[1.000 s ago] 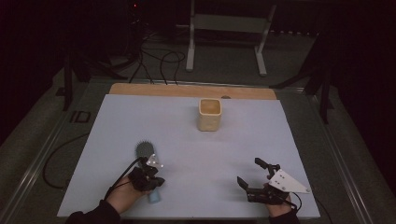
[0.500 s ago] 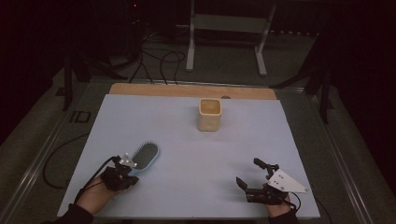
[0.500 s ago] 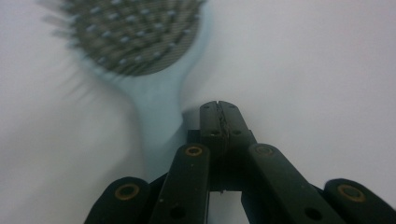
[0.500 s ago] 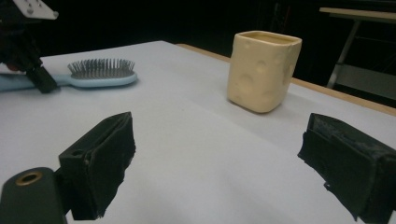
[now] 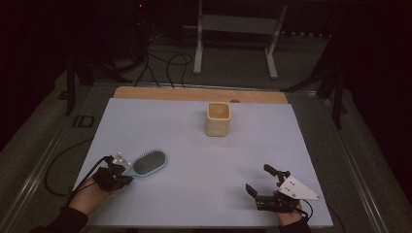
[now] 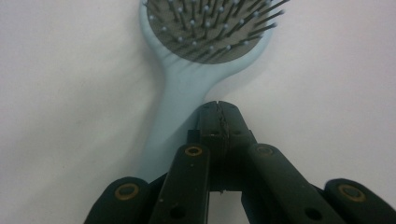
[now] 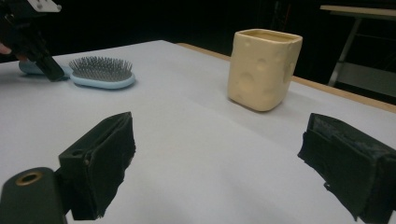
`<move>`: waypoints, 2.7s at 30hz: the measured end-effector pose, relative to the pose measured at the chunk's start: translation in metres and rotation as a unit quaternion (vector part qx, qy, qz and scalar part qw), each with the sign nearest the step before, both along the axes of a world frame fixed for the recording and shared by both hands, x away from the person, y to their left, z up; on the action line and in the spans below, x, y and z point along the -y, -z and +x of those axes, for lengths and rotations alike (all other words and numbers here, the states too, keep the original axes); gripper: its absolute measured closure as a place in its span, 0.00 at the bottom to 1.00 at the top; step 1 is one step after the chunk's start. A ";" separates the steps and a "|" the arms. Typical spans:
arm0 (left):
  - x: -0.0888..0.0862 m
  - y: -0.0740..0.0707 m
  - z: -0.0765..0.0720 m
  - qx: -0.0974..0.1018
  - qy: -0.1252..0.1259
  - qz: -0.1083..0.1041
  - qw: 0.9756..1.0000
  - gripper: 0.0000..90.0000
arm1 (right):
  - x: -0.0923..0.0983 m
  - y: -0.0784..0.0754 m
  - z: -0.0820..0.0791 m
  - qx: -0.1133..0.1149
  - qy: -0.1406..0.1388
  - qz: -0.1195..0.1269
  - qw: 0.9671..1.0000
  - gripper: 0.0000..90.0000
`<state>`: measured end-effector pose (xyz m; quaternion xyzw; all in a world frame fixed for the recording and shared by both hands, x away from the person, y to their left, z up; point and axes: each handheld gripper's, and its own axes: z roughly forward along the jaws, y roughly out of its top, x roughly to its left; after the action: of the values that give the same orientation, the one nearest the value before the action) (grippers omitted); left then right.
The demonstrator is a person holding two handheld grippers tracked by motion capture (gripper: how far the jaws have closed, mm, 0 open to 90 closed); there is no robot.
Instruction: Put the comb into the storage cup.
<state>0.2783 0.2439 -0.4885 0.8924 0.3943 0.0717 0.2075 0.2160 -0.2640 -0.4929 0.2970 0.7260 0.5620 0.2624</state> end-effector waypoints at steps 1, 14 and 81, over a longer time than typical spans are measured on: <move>0.000 -0.003 -0.001 0.002 0.005 0.000 1.000 1.00 | 0.000 0.000 0.000 -0.001 -0.001 -0.002 1.000 0.10; -0.012 -0.026 -0.002 -0.009 0.047 0.009 0.999 1.00 | 0.000 0.001 0.000 -0.001 -0.001 -0.004 1.000 0.10; 0.004 -0.013 0.043 -0.059 0.117 0.070 0.989 0.06 | -0.004 0.001 0.000 -0.004 -0.010 -0.005 1.000 0.10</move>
<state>0.3215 0.2397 -0.4750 0.9472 0.2930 0.0218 0.1284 0.2158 -0.2602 -0.4939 0.2911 0.7326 0.5599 0.2551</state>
